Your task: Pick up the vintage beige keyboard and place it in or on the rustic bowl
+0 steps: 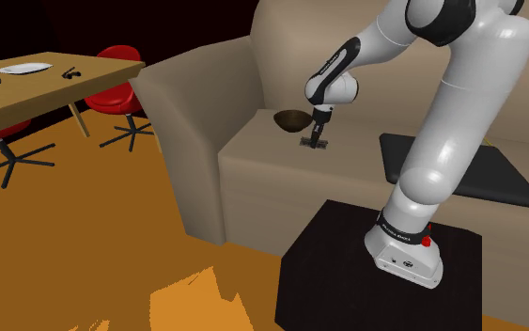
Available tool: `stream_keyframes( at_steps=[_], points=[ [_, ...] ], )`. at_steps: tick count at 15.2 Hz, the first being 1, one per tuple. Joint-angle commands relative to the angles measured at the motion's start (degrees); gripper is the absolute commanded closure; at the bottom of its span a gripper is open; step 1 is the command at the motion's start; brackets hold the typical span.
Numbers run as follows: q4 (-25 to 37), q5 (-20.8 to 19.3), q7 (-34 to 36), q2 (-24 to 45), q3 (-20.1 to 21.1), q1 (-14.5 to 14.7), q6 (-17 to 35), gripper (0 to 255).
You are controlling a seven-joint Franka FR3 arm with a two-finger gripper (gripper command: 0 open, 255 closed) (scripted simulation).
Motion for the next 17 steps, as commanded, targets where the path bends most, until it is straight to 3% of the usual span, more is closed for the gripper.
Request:
stream_keyframes(
  at_steps=[1, 17],
  points=[
    [-0.4, -0.1, 0.1, 0.0, 0.1, 0.1, 0.0, 255],
    [3.5, -8.4, 6.8, -10.4, 0.7, -0.6, -12.7, 255]
  ],
)
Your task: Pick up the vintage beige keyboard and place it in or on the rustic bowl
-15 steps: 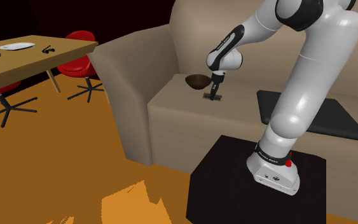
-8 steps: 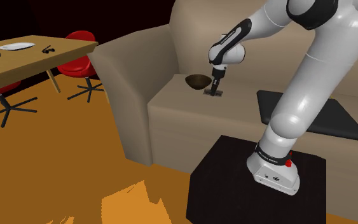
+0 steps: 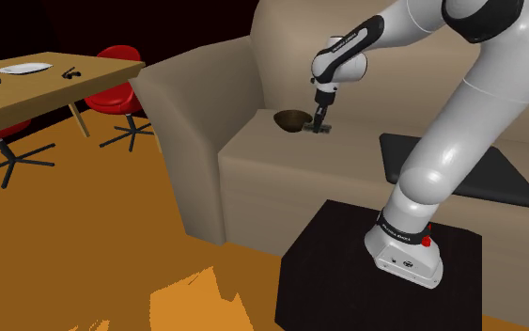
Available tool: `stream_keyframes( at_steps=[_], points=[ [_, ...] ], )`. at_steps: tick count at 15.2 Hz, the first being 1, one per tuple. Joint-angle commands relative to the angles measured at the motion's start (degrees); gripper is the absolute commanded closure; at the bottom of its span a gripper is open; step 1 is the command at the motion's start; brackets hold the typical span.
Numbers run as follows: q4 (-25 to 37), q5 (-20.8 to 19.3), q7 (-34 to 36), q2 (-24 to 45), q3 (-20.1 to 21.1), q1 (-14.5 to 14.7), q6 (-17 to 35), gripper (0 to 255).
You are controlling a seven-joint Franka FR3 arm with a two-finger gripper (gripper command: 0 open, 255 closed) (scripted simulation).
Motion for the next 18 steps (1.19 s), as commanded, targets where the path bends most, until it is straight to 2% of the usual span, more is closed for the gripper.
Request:
stream_keyframes(
  at_steps=[1, 18],
  points=[
    [0.7, -0.5, 0.5, -0.9, 0.2, -0.1, -1.5, 255],
    [8.6, -3.3, 3.5, -7.2, 2.0, -0.6, -15.2, 255]
  ],
)
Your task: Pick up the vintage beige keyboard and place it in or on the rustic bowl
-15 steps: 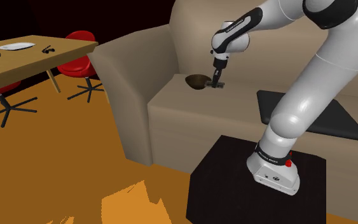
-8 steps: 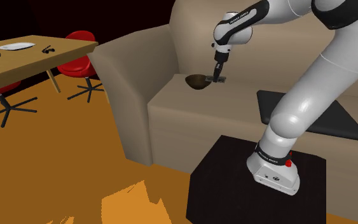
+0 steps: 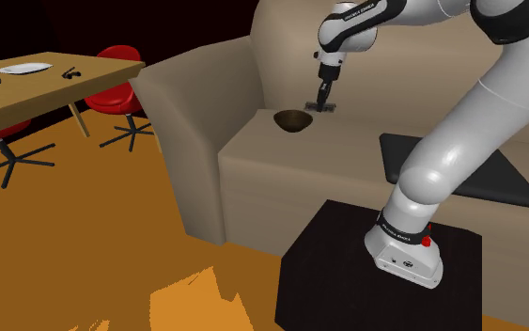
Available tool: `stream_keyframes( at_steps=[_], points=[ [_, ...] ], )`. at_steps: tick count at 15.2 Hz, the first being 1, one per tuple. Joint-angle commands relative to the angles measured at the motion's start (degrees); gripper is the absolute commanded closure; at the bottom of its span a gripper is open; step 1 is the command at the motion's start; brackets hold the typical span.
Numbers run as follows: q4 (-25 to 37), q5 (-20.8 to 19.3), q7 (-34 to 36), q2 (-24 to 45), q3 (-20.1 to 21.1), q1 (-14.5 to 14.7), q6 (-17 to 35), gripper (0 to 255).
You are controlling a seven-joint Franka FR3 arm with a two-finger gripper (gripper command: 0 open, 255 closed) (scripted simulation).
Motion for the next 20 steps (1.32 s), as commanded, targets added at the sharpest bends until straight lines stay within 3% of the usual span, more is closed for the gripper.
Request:
stream_keyframes(
  at_steps=[1, 3, 9, 15, 20],
  points=[
    [1.1, -0.2, 0.2, -0.5, 0.2, 0.0, -1.7, 255],
    [2.3, -0.3, 0.4, -1.0, 0.3, 0.0, -3.2, 255],
    [17.8, 6.6, -3.5, 13.9, -1.6, 1.5, -5.3, 255],
    [35.8, 13.8, -6.7, 28.7, -1.8, -0.5, -10.6, 255],
    [32.7, 14.2, -7.3, 29.3, -1.6, -0.5, -7.0, 255]
  ],
)
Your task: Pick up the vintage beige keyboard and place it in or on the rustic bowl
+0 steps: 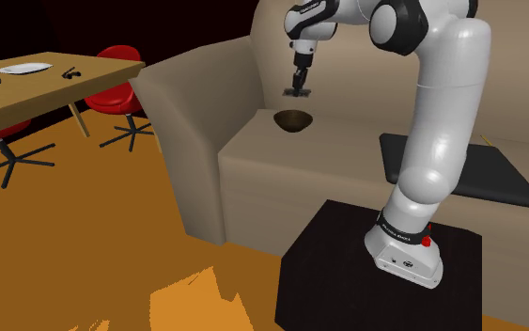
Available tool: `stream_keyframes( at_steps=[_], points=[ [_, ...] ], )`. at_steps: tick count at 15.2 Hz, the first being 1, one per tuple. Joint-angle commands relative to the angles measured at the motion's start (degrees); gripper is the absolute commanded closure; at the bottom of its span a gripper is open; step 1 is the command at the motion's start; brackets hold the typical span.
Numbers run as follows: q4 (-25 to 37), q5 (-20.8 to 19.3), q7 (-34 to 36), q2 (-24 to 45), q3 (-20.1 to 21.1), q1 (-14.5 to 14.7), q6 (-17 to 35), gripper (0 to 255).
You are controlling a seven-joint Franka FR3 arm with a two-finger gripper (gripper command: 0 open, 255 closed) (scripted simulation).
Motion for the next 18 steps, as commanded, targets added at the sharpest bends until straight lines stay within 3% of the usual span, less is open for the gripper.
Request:
stream_keyframes(
  at_steps=[1, 10, 18],
  points=[
    [-1.1, 0.3, -0.3, 0.4, 0.1, -0.1, 1.4, 255],
    [-5.6, 1.7, -1.6, 2.4, 0.5, -0.2, 7.6, 255],
    [-5.8, 1.8, -1.7, 2.5, 0.6, -0.2, 7.9, 255]
  ],
)
